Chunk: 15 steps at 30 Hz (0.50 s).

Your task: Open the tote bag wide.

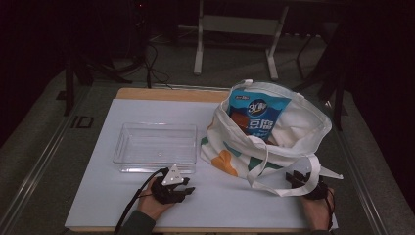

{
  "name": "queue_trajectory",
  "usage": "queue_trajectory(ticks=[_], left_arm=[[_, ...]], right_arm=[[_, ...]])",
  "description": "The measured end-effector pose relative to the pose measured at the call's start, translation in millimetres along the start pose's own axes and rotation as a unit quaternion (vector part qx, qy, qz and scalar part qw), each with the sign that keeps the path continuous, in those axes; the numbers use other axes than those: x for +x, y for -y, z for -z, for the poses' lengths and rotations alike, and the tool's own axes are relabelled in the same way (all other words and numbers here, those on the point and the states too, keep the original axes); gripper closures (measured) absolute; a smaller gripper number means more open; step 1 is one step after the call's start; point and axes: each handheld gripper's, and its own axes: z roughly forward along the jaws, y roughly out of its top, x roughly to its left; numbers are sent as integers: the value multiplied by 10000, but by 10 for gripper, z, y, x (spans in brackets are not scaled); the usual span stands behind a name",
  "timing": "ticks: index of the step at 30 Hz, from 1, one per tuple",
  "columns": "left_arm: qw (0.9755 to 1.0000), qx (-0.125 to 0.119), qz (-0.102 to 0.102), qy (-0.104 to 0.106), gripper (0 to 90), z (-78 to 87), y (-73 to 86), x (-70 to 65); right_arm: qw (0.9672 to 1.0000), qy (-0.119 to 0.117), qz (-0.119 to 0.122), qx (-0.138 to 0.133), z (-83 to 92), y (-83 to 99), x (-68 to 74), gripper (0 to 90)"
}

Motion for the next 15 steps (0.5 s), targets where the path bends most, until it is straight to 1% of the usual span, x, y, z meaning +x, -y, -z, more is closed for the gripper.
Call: queue_trajectory(ticks=[2,4,5,7,10,14,15], left_arm=[[10000,10,49,65,603,-2,-1,15],[10000,46,33,68,602,-6,-3,15],[10000,62,20,62,617,-9,-6,12],[10000,64,-21,15,652,-7,-5,9],[10000,74,-42,7,672,-3,-4,17],[10000,81,-40,16,683,-2,-3,22],[10000,84,-39,-26,684,-3,-4,18]], right_arm=[[10000,31,31,-17,6,-2,11,604],[10000,29,2,-14,7,-3,8,603],[10000,-2,-11,-22,9,-4,-2,603],[10000,31,23,-2,9,-7,4,609],[10000,29,79,-14,23,-3,0,620],[10000,27,13,-50,45,-5,-26,645],[10000,3,7,-63,49,-11,-34,649]])
